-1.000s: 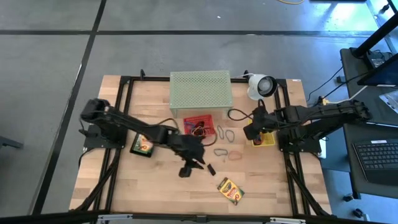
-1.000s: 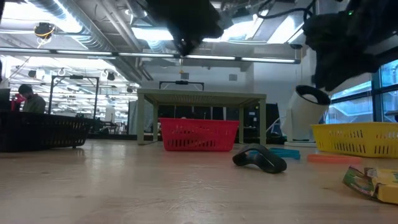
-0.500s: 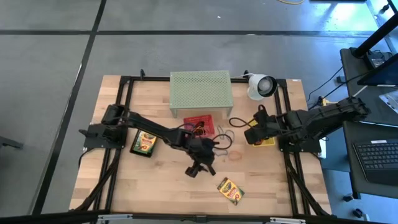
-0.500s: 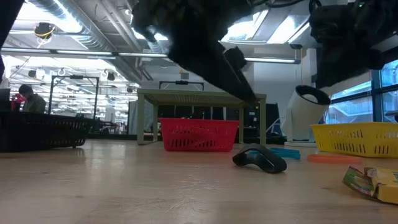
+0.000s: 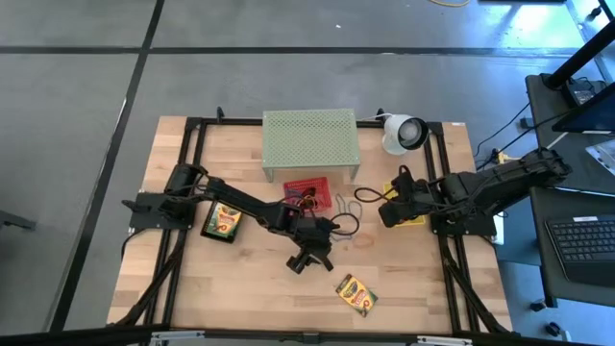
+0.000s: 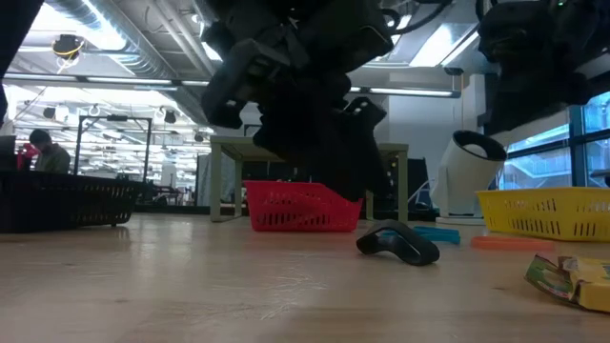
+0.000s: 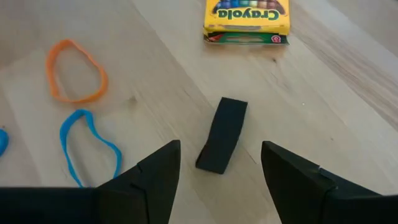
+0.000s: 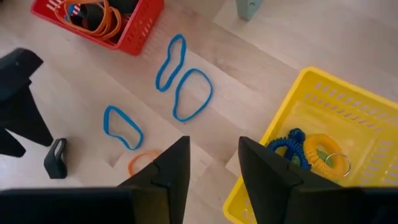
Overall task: Pick & Place Office Desk Supplies
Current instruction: Put the black rubber band into the red bin
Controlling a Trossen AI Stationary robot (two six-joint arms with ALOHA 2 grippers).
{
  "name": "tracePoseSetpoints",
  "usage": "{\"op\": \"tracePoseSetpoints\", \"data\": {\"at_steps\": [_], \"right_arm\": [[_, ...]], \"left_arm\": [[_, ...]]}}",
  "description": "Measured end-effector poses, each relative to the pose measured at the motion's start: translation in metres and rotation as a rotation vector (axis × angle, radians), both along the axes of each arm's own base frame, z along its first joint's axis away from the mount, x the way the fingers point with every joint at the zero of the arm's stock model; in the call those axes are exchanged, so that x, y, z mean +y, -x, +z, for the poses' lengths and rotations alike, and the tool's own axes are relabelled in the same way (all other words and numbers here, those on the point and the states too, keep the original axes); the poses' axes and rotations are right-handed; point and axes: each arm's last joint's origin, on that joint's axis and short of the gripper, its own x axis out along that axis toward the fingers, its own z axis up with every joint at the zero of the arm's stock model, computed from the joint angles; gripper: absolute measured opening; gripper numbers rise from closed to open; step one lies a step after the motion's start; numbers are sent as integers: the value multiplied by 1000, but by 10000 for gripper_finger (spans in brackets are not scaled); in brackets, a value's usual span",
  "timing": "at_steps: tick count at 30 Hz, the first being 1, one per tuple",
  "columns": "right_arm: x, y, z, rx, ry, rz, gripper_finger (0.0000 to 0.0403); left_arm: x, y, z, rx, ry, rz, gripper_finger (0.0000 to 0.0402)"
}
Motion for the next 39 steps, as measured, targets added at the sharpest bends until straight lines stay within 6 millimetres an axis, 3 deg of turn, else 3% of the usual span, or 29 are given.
{"op": "tracePoseSetpoints", "data": {"at_steps": [15,19,26,39], "right_arm": [[0,0,0,3,8,23,136],[0,0,0,6,3,27,136],[0,0,0,11,14,46,136],[1,-1,1,-3,12,41,136]], "left_arm": [[-2,-11,-34,3,-22,16,212],[-5,-10,-35,15,-3,30,166],[-8,-9,-35,74,100,161,15],[3,-10,-25,112,197,345,3]]}}
